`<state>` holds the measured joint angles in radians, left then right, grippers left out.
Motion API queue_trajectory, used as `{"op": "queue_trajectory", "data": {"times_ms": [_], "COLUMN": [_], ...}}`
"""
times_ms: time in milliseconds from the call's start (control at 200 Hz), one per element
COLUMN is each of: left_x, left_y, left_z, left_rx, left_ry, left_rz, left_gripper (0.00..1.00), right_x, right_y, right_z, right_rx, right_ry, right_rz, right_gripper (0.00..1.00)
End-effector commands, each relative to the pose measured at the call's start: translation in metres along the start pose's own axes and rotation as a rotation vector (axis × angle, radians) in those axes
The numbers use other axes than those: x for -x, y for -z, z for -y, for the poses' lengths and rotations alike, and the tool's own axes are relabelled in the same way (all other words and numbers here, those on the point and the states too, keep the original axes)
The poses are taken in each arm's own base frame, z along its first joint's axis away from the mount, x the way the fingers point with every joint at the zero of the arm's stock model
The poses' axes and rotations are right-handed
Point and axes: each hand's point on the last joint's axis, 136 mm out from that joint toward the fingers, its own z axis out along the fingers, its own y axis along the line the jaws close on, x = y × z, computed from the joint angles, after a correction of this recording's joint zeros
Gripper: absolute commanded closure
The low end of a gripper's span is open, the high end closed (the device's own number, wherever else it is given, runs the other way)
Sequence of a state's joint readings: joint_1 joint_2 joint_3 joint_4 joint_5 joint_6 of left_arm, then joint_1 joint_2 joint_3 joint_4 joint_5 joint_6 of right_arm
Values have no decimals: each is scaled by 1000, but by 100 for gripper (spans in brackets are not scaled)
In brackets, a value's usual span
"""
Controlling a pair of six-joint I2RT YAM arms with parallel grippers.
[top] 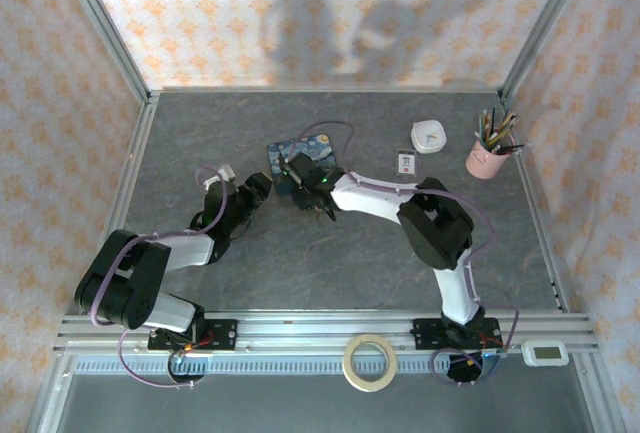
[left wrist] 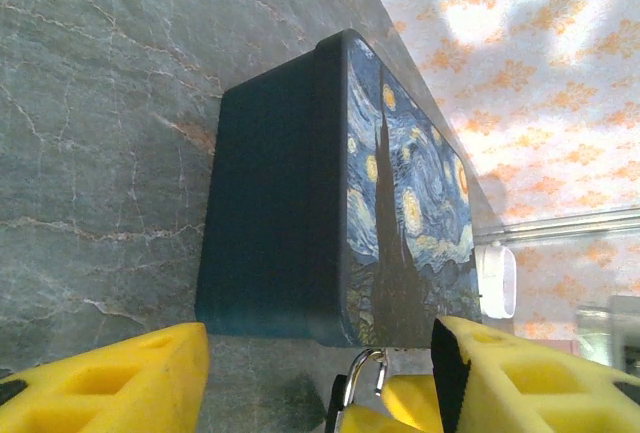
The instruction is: Unlock a padlock with a key
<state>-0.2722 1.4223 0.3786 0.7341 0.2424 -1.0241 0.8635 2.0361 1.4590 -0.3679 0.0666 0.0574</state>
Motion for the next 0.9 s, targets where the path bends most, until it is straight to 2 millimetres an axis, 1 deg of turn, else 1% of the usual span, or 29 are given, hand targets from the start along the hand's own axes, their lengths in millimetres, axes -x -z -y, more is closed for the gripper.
{"op": "queue_trajectory", "data": {"times_ms": [0, 150, 310, 420, 515, 621, 656, 756, 846, 896], "left_x": [4, 4, 3, 3, 4, 4, 4, 4, 5, 5], "left_y": [2, 1, 1, 1, 3, 3, 3, 3, 3, 3], "left_z": [6, 6, 7, 7, 6, 6, 5, 6, 6, 5], "left_rx": [-37, -37, -44, -43, -41, -40, -41, -43, -42, -40], "left_ry": [13, 13, 17, 17, 17, 18, 18, 17, 10, 5], "left_rz": [17, 17, 11, 12, 18, 19, 17, 18, 21, 22], "left_gripper": [40, 40, 40, 40, 40, 40, 40, 40, 40, 40], "right_x": [-6, -10, -9, -14, -19, -21, -20, -15, -9, -5], "right_y": [-2, -9, -14, -18, -19, -16, -15, -11, -6, -4], "right_z": [8, 9, 11, 12, 16, 20, 21, 19, 17, 16], "right_rx": [-81, -109, -171, -201, -227, -243, -243, -222, -188, -149], "right_ry": [24, 35, 63, 90, 103, 108, 112, 139, 185, 205], "right_rz": [-29, -36, -25, -36, -45, -33, -25, 2, 22, 30], "right_gripper": [59, 60, 62, 64, 67, 69, 71, 87, 96, 100]}}
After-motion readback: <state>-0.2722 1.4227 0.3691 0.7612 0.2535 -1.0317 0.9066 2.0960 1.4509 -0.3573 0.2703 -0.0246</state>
